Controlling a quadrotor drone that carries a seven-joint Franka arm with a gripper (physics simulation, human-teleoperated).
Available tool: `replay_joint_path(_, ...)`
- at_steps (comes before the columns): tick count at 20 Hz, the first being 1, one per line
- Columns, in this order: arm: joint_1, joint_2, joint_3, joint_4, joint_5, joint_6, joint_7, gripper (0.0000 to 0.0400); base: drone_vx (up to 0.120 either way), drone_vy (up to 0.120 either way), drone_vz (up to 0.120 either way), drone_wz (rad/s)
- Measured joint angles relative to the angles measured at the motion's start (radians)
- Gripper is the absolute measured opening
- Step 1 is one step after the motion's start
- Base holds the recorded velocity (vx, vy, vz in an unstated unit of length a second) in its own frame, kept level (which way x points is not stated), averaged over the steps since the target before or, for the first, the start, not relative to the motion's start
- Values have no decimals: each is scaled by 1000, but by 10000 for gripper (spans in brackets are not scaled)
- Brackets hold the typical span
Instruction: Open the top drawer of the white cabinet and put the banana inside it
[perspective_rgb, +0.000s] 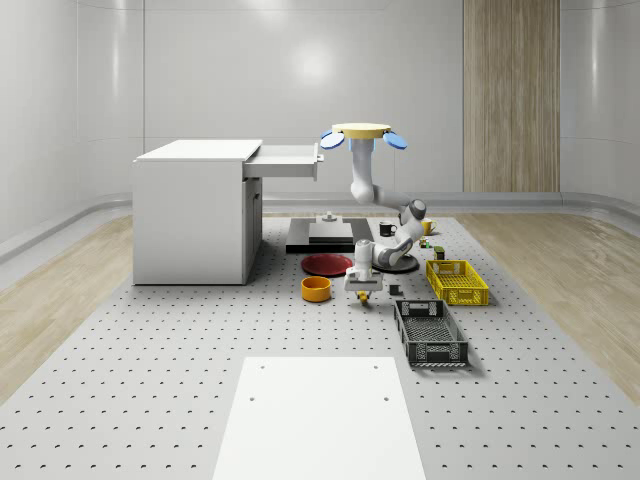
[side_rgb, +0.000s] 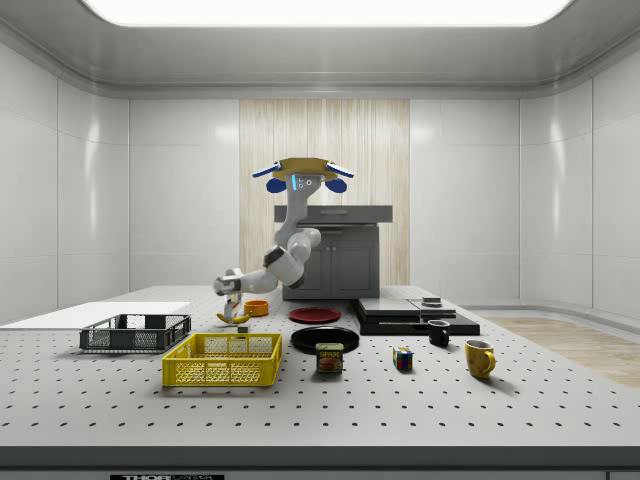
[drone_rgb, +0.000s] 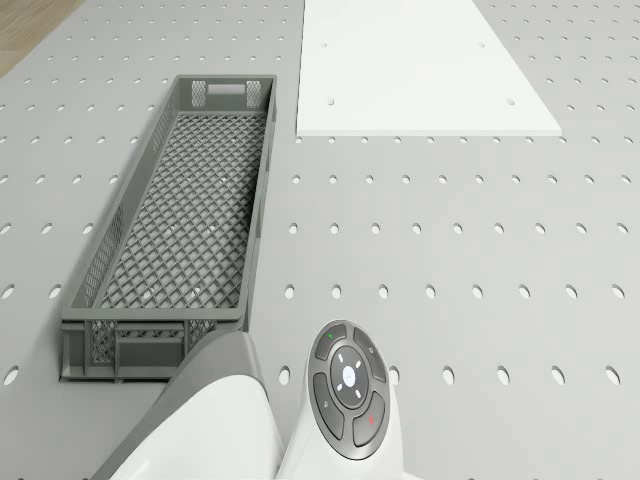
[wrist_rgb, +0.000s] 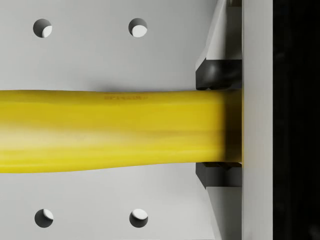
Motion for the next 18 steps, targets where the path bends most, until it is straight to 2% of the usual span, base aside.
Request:
replay_joint_path(6, -22, -2, -34, -40, -27, -39, 28, 190, 0, 0, 0, 0)
replay_joint_path(12, -43, -4, -81, -85, -65, -85, 43, 192, 0, 0, 113, 0)
replay_joint_path(18, -54, 1, -101, -103, -80, -108, 47, 192, 0, 0, 120, 0)
